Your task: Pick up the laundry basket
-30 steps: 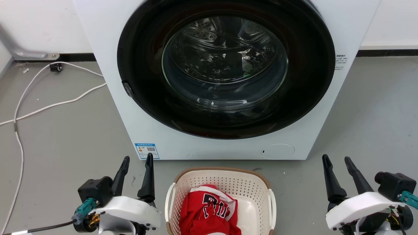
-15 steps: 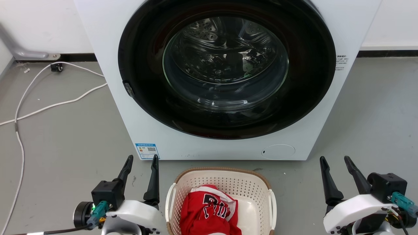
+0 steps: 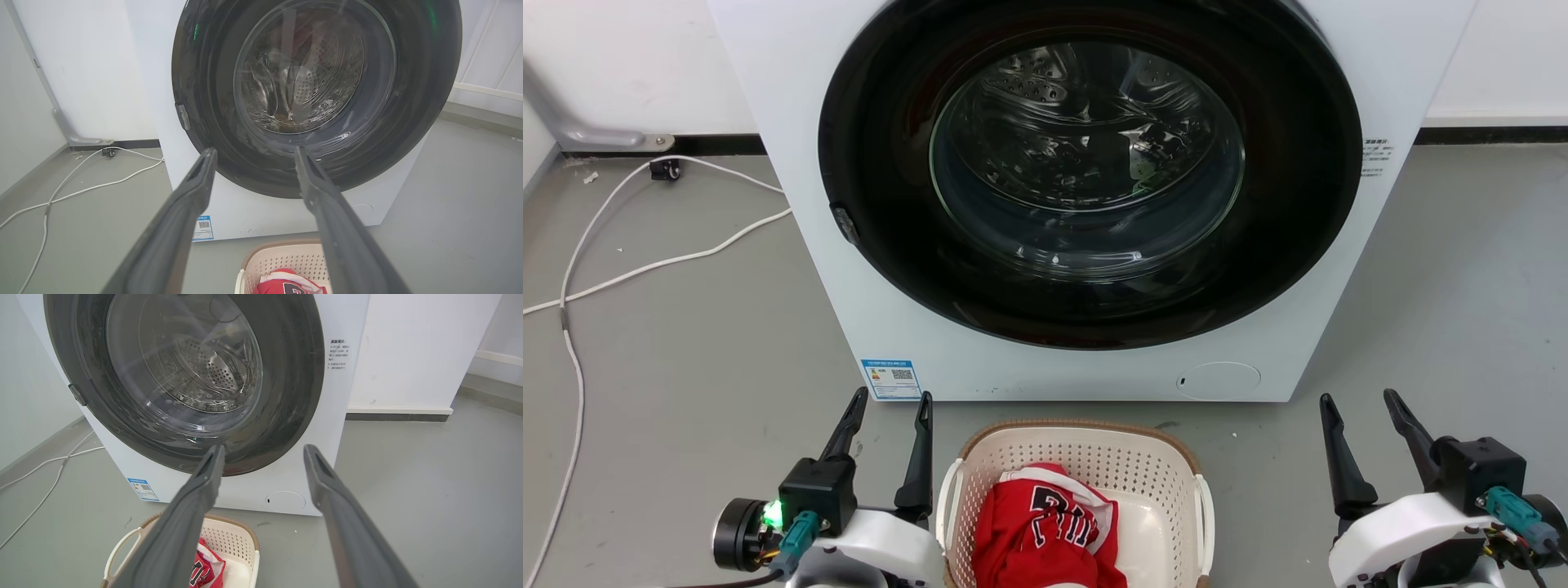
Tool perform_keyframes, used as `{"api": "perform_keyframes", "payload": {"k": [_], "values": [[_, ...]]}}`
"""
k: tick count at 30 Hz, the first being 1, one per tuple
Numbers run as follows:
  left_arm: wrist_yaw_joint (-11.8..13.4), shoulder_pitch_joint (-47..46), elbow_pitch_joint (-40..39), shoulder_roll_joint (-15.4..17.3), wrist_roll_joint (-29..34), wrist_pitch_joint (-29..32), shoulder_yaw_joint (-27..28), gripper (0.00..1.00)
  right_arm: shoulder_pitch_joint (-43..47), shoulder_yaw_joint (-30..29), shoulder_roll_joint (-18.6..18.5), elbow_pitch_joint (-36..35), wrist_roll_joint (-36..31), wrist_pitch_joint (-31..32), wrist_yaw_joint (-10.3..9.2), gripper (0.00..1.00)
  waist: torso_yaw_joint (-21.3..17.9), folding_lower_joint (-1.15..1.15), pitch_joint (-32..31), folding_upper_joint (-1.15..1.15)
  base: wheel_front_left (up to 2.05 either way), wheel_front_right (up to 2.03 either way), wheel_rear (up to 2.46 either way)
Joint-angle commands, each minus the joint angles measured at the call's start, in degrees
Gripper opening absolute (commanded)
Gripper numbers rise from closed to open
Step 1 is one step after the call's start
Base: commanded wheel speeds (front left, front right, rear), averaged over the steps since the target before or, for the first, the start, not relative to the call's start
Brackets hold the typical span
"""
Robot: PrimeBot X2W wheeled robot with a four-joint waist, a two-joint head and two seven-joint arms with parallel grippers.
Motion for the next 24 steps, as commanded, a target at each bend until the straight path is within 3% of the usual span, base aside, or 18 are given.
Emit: {"api": "perform_keyframes", "payload": {"k": [1,24], "values": [[0.30,-0.21,-0.23,0.06,0.99,-0.47,-0.14,1.00,0.26,0.12,0.06,-0.47,-1.08,-0.46,-0.02,1.00,0.01,0.00,-0.01,0.00,0.00,0.00,0.00],[-1.12,0.65,0.53,-1.34,3.45,-2.21,0.73,1.00,0.72,-0.23,0.10,0.95,-3.24,-3.20,-0.02,1.00,0.54,0.00,-0.10,0.00,0.00,0.00,0.00]]}}
